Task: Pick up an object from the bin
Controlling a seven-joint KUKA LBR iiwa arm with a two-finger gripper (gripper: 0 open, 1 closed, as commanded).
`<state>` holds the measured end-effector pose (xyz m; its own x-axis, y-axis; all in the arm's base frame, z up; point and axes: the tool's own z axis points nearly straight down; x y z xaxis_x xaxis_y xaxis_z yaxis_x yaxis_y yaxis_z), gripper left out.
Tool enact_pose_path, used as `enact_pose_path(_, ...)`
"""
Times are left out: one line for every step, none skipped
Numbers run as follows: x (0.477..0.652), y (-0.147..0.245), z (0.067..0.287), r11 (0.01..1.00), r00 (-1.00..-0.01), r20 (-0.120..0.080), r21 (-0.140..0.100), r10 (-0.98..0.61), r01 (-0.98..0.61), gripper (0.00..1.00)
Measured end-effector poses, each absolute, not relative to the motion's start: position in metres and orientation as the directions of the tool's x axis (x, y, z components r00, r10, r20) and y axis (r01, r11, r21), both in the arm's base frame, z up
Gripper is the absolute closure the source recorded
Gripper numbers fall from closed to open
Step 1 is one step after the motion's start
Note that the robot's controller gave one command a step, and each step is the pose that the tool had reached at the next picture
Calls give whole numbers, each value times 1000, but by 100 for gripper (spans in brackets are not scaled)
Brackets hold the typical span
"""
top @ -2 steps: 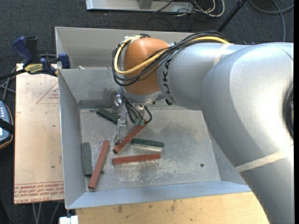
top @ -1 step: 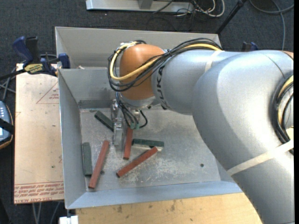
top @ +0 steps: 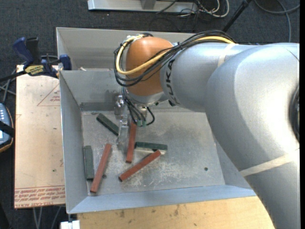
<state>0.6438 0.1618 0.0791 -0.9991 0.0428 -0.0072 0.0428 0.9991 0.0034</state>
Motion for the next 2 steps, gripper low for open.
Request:
enact_pose_path(624,177,71,963,-963,0,1,271,271,0)
enact_pose_path(644,162,79,999,-999,-3,1,44,44,100)
